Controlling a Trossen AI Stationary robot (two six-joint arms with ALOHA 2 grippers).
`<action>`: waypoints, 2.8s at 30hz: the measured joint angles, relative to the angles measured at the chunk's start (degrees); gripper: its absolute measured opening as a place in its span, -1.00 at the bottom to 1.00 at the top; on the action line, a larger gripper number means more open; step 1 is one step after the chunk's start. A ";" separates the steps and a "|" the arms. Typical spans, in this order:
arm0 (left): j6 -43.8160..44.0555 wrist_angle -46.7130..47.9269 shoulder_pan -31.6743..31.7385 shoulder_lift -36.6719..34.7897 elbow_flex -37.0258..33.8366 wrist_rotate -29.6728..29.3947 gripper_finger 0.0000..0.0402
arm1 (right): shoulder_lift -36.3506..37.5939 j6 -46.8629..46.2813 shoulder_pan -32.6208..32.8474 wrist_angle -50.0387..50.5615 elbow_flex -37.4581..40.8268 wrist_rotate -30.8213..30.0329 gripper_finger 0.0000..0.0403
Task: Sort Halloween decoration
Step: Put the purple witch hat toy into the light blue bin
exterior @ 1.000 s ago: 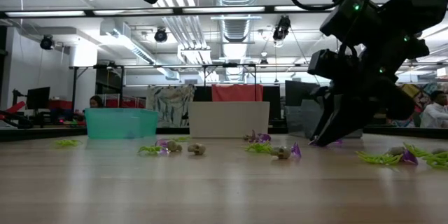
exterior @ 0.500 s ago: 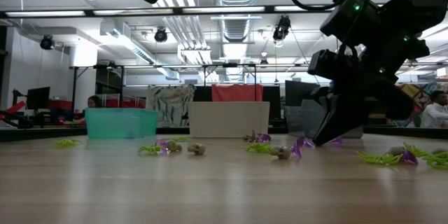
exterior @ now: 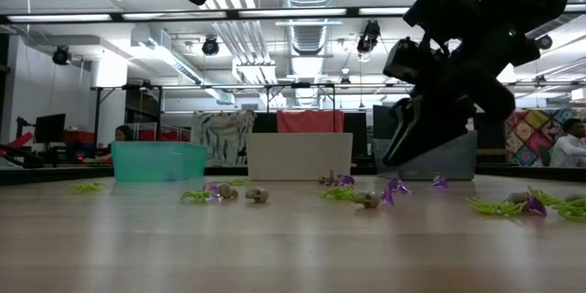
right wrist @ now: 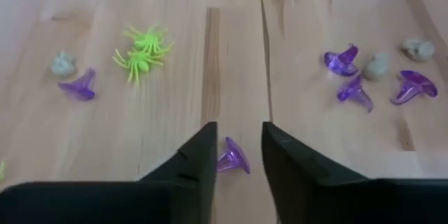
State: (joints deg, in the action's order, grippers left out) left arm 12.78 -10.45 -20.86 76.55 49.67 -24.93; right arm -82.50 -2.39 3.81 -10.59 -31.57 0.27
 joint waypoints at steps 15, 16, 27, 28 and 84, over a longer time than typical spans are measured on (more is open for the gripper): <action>0.00 0.01 0.00 0.00 0.00 0.00 -0.23 | -7.10 0.52 -0.10 -2.44 -0.07 0.39 -0.47; -0.02 0.01 0.00 0.00 0.00 0.00 -0.23 | -7.10 0.65 -0.09 -2.45 -0.07 0.39 -0.50; -0.02 0.02 0.00 0.00 0.00 0.00 -0.23 | -6.99 0.63 -0.11 -2.49 -0.15 0.18 -0.83; -0.02 0.03 0.00 0.00 0.00 0.00 -0.23 | -6.99 0.57 -0.11 -2.43 -0.15 0.20 -0.84; -9.65 5.67 -1.09 -21.86 0.15 -0.07 -0.23 | -7.64 7.80 -9.90 -15.11 -23.20 1.86 -0.96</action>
State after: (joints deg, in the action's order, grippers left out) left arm 3.12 -4.78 -21.96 54.69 49.82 -24.99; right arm -90.14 5.41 -6.09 -25.70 -54.77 2.14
